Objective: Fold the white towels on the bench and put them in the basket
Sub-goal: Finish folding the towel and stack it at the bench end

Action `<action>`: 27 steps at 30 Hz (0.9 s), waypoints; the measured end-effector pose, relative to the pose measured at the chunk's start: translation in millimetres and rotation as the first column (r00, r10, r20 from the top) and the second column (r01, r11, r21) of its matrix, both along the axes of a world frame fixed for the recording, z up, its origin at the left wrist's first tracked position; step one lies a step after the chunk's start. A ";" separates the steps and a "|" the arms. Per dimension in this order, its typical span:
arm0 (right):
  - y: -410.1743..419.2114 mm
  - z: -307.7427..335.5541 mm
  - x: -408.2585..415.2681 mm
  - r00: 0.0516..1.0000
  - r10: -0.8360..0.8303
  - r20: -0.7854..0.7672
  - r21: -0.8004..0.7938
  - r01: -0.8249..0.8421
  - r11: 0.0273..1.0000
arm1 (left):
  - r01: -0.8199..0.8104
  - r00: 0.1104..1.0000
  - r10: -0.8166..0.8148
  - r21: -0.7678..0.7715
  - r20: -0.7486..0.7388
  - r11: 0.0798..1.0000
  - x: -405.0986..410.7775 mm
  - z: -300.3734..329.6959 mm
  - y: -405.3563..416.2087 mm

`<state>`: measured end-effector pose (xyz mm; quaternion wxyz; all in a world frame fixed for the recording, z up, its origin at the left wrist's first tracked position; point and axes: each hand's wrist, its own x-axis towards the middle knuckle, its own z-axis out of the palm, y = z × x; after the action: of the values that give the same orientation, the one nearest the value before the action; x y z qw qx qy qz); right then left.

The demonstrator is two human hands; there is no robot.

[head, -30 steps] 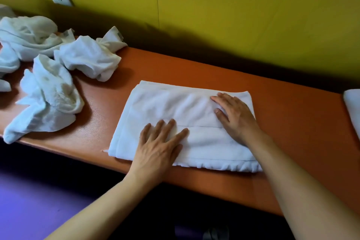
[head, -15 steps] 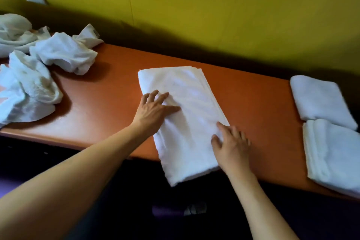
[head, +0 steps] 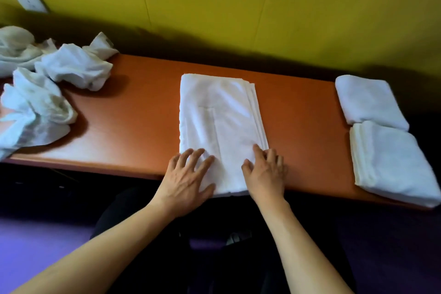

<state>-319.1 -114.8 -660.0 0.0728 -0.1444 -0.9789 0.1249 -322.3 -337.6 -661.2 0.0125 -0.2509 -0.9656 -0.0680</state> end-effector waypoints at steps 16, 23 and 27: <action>29.5 11.5 71.6 0.857 0.507 0.091 -0.092 -0.500 0.861 | -0.041 0.997 0.021 0.274 0.076 0.961 32.4 34.5 -24.7; 35.0 63.5 87.6 0.966 0.250 -0.061 -0.686 -0.223 0.692 | -0.295 0.941 0.129 0.573 0.312 0.765 62.2 84.0 -46.1; 30.5 74.8 97.1 0.977 0.145 -0.154 -0.854 -0.205 0.478 | -0.400 0.896 0.067 0.729 0.440 0.555 67.0 99.7 -51.3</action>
<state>-222.0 -84.3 -585.2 0.0068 -0.0568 -0.7911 0.6090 -255.3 -388.9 -561.5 -0.0444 -0.0675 -0.8382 -0.5394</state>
